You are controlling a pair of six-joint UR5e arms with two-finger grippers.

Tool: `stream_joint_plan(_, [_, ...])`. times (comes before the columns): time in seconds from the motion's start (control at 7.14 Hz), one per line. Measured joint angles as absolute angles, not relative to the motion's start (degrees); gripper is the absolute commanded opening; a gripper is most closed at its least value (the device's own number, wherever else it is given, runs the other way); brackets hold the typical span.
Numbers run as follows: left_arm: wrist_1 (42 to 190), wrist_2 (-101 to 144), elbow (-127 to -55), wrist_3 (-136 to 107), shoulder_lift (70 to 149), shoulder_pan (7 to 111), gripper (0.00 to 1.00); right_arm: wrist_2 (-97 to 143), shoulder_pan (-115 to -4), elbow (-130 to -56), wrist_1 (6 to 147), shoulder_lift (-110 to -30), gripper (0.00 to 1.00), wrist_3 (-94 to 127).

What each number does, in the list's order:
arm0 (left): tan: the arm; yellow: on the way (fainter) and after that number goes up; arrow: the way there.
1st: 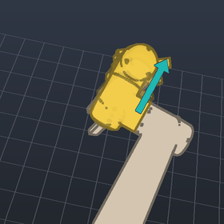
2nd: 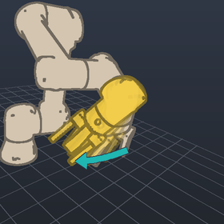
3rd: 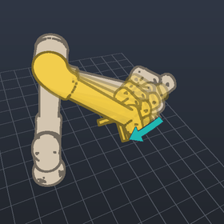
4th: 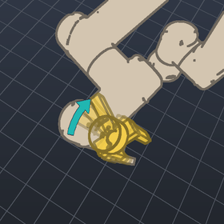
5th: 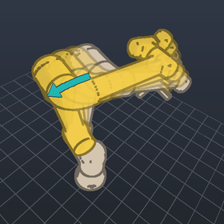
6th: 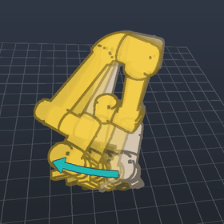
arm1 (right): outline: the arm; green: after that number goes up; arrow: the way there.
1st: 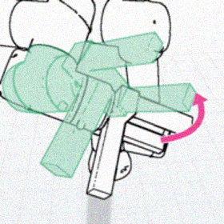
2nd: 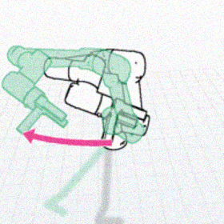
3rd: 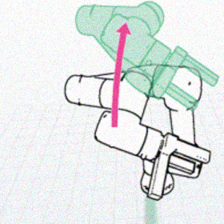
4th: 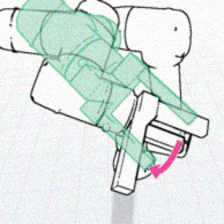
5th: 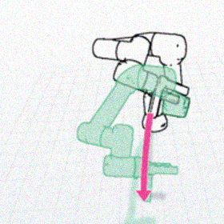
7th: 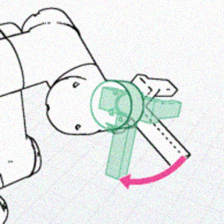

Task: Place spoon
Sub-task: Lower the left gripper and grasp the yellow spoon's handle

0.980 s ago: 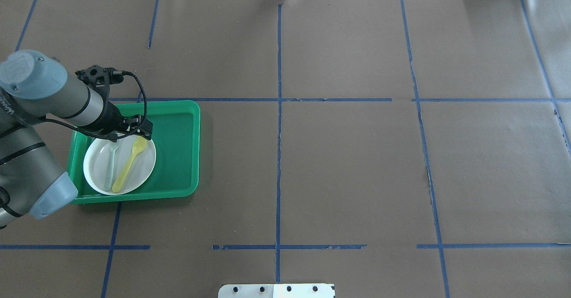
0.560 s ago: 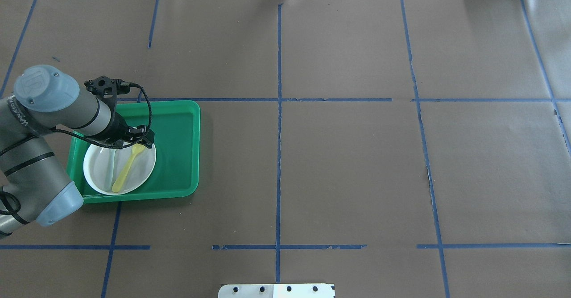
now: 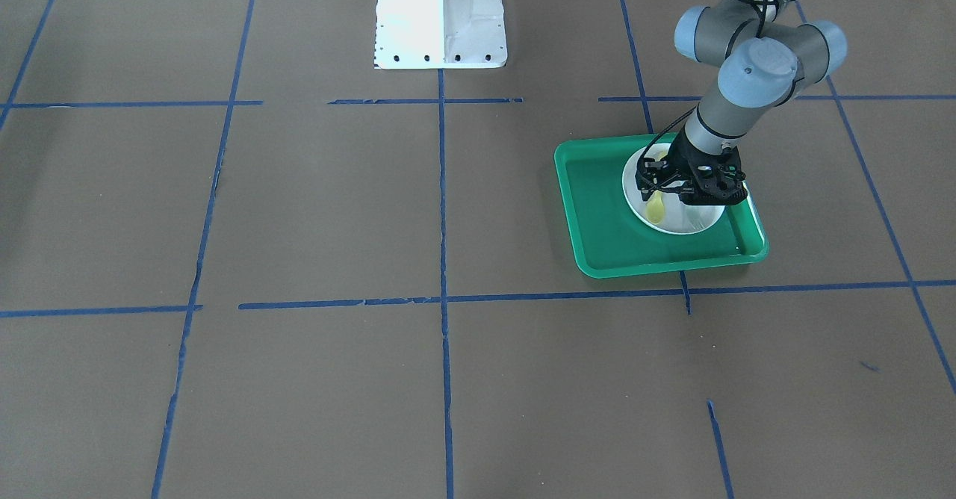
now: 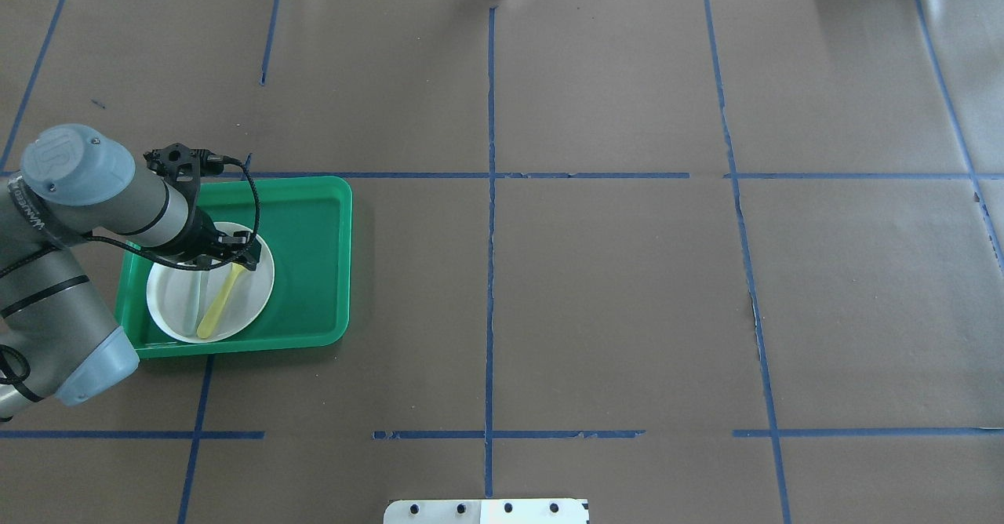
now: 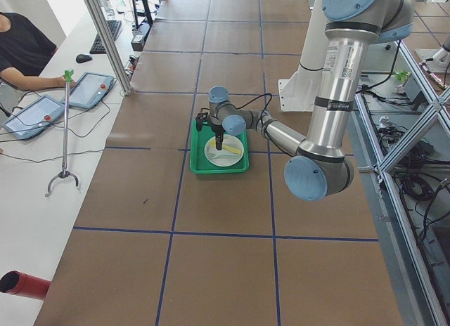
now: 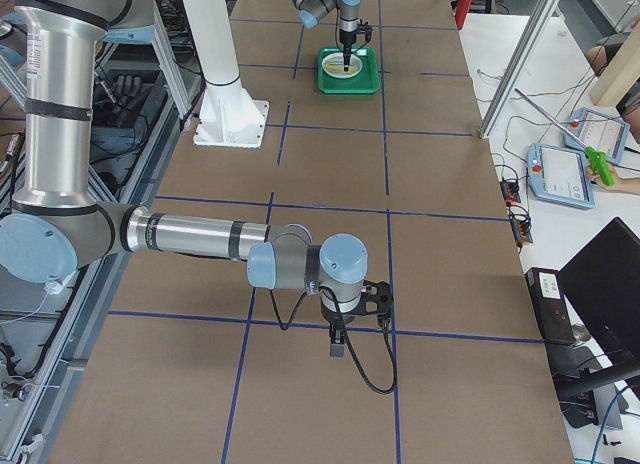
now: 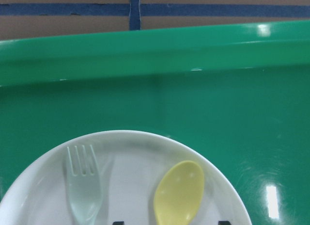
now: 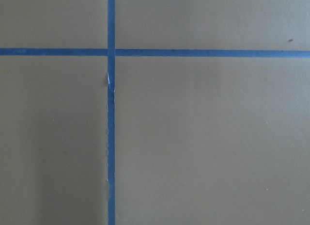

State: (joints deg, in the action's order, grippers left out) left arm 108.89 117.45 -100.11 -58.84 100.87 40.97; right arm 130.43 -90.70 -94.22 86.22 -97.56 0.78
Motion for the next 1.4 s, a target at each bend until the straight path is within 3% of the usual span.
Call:
stream_joint_plan(0.84, [108.96,117.74,-99.1,-58.46,100.8,40.24,0.67,130.43,-90.7,-94.22,86.22,-97.56,1.0,0.77])
stream_joint_plan(1.12, [108.91,117.77,-99.11,-58.45,100.81,40.13,0.56,130.43,-90.7,-94.22,86.22,-97.56,1.0,0.77])
stream_joint_plan(1.4, [108.9,117.79,-99.1,-58.45,100.8,40.03,0.32,130.43,-90.7,-94.22,86.22,-97.56,1.0,0.77])
